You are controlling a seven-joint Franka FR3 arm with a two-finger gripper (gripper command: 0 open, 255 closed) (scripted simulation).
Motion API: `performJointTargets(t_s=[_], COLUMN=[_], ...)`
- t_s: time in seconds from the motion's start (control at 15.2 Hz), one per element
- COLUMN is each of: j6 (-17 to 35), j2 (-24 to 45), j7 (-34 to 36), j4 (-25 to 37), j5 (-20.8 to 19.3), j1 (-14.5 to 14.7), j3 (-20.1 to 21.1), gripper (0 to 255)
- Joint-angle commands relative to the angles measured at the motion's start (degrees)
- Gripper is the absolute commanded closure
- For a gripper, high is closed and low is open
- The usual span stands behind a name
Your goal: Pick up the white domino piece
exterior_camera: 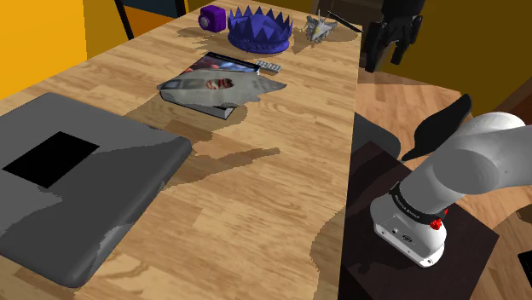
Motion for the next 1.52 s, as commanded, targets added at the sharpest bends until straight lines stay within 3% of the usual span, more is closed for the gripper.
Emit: performJointTargets(t_s=[0.0,0.73,1.45], j6=[0.0,18.1,29.1], j2=[0.0,20.7,43.2], j7=[0.0,-13.1,-25.1], j4=[0.0,6.3,21.7], j5=[0.0,-3.9,-3.4], j1=[0.0,1.2,2.3], j3=[0.0,-4.4,-5.9], gripper=[0,0,0])
